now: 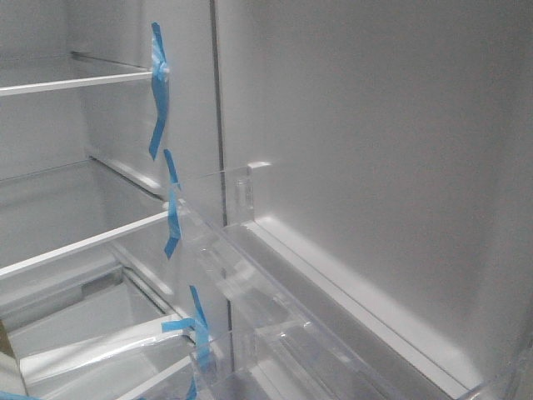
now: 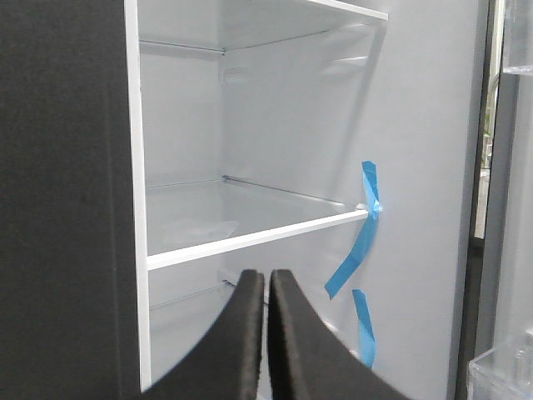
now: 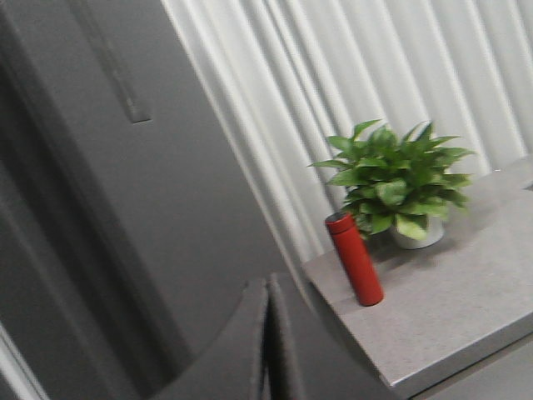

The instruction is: Close fridge door

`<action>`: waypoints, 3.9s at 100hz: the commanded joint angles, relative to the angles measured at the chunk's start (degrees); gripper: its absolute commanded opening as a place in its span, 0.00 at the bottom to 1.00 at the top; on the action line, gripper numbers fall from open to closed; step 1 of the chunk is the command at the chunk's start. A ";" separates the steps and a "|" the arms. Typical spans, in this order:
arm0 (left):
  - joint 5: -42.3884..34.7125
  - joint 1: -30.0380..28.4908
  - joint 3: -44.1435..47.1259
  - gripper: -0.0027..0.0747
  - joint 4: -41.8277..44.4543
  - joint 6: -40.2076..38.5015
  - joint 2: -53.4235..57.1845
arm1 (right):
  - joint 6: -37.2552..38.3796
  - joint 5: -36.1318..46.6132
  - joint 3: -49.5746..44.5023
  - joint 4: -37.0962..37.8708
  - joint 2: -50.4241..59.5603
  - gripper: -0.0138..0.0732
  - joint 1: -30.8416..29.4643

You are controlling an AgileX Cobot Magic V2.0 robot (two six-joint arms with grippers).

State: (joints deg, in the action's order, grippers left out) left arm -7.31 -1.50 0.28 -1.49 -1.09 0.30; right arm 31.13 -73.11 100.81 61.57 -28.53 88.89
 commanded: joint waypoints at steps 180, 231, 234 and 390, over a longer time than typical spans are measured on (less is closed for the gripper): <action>-4.15 0.08 2.01 0.01 -0.23 -0.25 0.61 | -18.46 -1.67 -1.17 -1.36 -1.52 0.11 32.61; -4.15 0.08 2.01 0.01 -0.23 -0.25 0.61 | -13.67 -1.67 -5.31 1.39 -5.01 0.11 41.10; -4.15 0.08 2.01 0.01 -0.23 -0.25 0.61 | -13.51 -1.67 -5.47 1.79 -5.28 0.11 41.87; -4.15 0.08 2.01 0.01 -0.23 -0.25 0.61 | -10.51 -1.67 -5.63 29.25 -5.01 0.11 60.09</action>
State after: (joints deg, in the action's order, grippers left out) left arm -7.31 -1.50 0.28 -1.49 -1.09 0.30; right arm 20.73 -73.11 94.86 86.48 -31.57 149.98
